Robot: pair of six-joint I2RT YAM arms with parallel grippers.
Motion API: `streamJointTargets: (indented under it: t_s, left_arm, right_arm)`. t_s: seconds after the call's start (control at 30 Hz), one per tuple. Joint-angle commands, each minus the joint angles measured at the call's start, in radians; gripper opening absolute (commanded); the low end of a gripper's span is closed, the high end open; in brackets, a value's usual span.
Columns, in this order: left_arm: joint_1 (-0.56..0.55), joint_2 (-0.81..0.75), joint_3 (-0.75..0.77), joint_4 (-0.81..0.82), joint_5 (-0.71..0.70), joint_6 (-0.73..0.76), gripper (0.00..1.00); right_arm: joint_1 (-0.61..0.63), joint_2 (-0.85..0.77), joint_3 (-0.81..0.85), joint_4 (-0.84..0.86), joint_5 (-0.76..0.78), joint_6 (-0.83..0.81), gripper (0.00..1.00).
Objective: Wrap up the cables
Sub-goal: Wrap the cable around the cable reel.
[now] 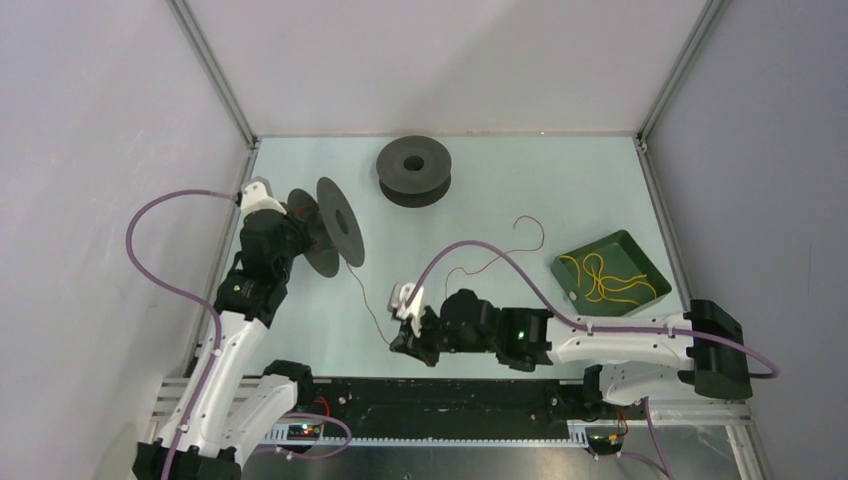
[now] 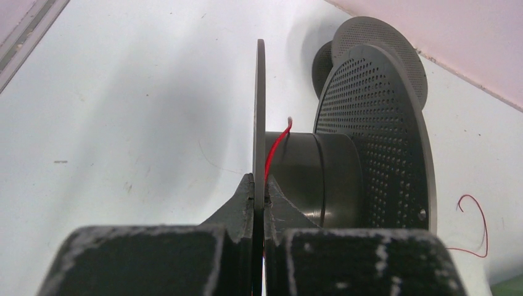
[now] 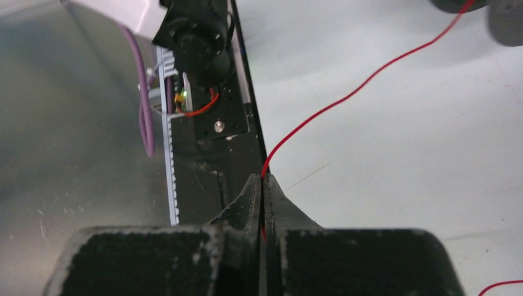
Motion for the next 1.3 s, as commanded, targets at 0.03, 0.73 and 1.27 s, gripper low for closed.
streamJointTargets:
  t_s: [0.03, 0.73, 1.27]
  left_arm:
    - [0.040, 0.007, 0.087, 0.061, 0.013, -0.022, 0.00]
    - [-0.198, 0.034, -0.004, -0.006, 0.091, 0.278, 0.00]
    - [-0.303, 0.001, -0.018, -0.050, 0.474, 0.461, 0.00]
  right_arm:
    - [0.083, 0.018, 0.037, -0.018, 0.101, -0.068, 0.00]
    - [-0.170, 0.093, 0.399, 0.076, -0.089, -0.124, 0.00]
    - [-0.572, 0.239, 0.482, -0.015, -0.235, -0.028, 0.00]
